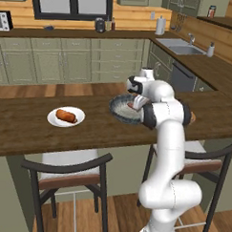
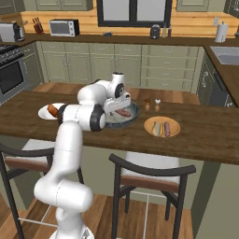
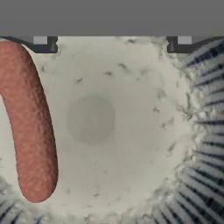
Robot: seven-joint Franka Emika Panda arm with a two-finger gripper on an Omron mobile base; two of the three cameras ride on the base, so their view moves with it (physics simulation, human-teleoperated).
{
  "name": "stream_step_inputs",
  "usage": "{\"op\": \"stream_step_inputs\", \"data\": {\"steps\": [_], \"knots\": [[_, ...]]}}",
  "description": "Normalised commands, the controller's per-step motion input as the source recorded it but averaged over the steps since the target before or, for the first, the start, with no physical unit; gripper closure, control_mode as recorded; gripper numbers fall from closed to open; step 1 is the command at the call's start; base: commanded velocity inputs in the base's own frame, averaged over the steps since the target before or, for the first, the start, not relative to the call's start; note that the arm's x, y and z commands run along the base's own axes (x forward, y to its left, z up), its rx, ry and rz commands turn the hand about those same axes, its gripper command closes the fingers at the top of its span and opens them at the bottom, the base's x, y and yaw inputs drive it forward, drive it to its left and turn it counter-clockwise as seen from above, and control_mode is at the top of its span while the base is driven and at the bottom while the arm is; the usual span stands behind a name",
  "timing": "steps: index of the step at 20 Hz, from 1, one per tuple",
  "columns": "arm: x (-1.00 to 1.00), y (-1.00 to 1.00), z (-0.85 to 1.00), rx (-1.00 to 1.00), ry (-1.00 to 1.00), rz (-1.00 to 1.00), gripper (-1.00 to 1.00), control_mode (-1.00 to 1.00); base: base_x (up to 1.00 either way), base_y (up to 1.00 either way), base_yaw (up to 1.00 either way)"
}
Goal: Place one bun and one sausage from the bowl on each plate.
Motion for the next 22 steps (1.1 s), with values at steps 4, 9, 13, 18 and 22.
{"op": "stream_step_inputs", "data": {"steps": [4, 9, 13, 18, 22], "knots": [[-0.3, 0.05, 0.74, -0.08, -0.2, 0.1, -1.0, -1.0, 0.0, 0.0, 0.0], [-0.02, 0.07, -0.16, -0.08, -0.09, 0.13, -1.0, -1.0, 0.0, 0.0, 0.0], [0.09, 0.0, -0.23, -0.02, -0.05, 0.08, -1.0, -1.0, 0.0, 0.0, 0.0], [0.21, -0.02, 0.08, 0.0, -0.03, 0.01, -1.0, -1.0, 0.0, 0.0, 0.0], [0.47, 0.0, 0.02, 0.0, 0.0, 0.0, -1.0, -1.0, 0.0, 0.0, 0.0]]}}
